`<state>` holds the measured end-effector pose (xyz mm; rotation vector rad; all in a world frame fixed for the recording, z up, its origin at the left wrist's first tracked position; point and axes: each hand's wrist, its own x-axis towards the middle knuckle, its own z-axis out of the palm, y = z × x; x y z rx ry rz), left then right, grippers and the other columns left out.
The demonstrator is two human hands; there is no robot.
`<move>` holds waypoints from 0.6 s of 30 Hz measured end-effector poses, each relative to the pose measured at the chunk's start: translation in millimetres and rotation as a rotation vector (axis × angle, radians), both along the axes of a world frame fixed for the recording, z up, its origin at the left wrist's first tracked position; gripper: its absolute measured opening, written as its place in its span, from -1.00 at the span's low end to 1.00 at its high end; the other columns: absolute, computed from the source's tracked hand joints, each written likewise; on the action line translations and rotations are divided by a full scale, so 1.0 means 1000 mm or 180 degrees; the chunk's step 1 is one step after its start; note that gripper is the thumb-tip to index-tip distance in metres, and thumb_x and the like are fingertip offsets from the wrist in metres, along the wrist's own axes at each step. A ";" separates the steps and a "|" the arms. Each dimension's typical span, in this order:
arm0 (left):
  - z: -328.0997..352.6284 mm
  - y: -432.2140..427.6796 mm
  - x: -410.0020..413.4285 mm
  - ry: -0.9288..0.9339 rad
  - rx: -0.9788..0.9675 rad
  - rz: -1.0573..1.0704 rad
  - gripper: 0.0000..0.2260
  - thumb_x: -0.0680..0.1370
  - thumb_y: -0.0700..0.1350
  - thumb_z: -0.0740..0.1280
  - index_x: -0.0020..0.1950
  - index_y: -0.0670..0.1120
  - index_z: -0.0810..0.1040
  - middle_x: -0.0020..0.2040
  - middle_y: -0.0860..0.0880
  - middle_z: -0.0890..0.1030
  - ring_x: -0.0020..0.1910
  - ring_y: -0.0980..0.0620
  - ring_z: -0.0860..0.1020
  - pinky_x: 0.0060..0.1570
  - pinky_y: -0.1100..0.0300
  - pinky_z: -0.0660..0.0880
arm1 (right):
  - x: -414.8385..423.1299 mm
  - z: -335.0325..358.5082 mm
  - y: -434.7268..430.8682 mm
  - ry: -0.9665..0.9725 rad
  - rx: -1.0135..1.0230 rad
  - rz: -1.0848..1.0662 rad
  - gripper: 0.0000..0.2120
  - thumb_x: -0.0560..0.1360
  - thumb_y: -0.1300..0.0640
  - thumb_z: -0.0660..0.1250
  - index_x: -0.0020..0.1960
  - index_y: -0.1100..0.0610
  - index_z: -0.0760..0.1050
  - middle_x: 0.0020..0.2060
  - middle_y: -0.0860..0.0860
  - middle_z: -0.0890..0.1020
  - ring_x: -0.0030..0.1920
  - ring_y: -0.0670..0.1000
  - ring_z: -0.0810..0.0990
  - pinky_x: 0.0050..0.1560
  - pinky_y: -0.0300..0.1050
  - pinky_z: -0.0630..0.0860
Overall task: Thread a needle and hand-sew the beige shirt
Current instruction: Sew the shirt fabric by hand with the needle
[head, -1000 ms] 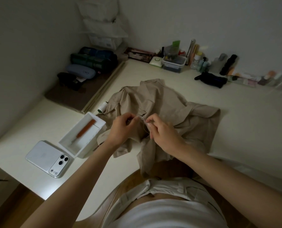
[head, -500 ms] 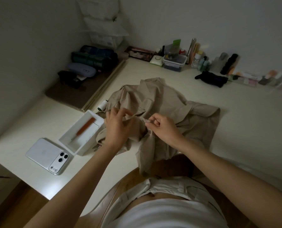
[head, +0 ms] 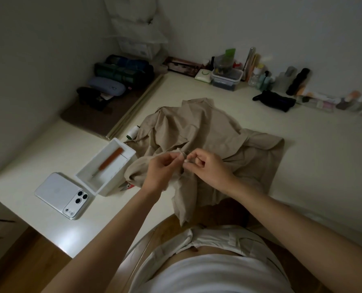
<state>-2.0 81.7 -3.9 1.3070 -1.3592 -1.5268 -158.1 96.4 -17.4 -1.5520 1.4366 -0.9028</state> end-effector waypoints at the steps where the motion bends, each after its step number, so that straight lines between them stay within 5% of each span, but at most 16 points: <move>1: -0.001 -0.001 0.002 0.0064 0.0057 0.0017 -0.87 0.55 -0.20 0.31 -0.04 -0.24 0.60 -0.17 -0.10 0.65 -0.21 0.09 0.60 -0.14 0.29 0.55 | 0.000 0.002 0.000 -0.0146 0.0022 -0.0072 -0.91 0.50 0.08 0.37 -0.06 0.10 0.50 -0.51 -0.12 0.36 -0.45 -0.17 0.34 -0.33 -0.27 0.37; 4: -0.001 -0.003 0.005 0.0066 0.0148 0.0047 -0.89 0.52 -0.21 0.33 -0.04 -0.23 0.61 -0.16 -0.08 0.65 -0.21 0.10 0.60 -0.14 0.30 0.55 | 0.000 0.008 -0.004 -0.0420 0.0014 -0.0204 -0.86 0.51 0.10 0.36 0.02 0.14 0.55 -0.49 -0.24 0.51 -0.39 -0.24 0.50 -0.15 -0.21 0.55; 8: 0.001 -0.004 0.003 0.0034 0.0173 0.0070 -0.93 0.51 -0.23 0.35 -0.08 -0.18 0.63 -0.17 -0.06 0.66 -0.19 0.09 0.61 -0.09 0.26 0.57 | 0.003 0.011 -0.012 -0.0164 -0.0044 -0.0223 -0.90 0.49 0.10 0.39 -0.08 0.13 0.61 -0.52 -0.11 0.40 -0.41 -0.10 0.41 -0.06 0.05 0.57; 12: 0.001 -0.006 0.005 -0.0093 0.0190 0.0125 -0.92 0.51 -0.20 0.34 -0.10 -0.13 0.64 -0.15 -0.08 0.67 -0.15 0.04 0.61 -0.01 0.19 0.57 | 0.000 0.015 -0.019 -0.0213 -0.0048 -0.0213 -0.84 0.52 0.13 0.35 -0.06 0.23 0.62 -0.45 0.10 0.44 -0.40 -0.01 0.43 -0.24 -0.29 0.50; 16: 0.003 -0.008 0.007 0.0011 0.0203 0.0124 -0.90 0.53 -0.20 0.32 -0.10 -0.11 0.64 -0.20 -0.01 0.68 -0.20 0.14 0.62 -0.13 0.31 0.57 | -0.002 0.017 -0.025 -0.0086 0.0249 -0.0134 -0.75 0.58 0.09 0.26 -0.01 0.27 0.59 -0.24 0.11 0.65 -0.20 0.00 0.62 -0.12 -0.11 0.55; 18: 0.003 -0.008 0.006 0.0082 0.0206 0.0106 -0.88 0.54 -0.20 0.30 -0.09 -0.12 0.64 -0.21 0.01 0.68 -0.21 0.17 0.62 -0.16 0.35 0.55 | -0.002 0.021 -0.027 -0.0227 0.0509 -0.0049 -0.73 0.60 0.10 0.21 0.00 0.29 0.57 -0.35 -0.07 0.62 -0.31 -0.18 0.57 -0.28 -0.28 0.47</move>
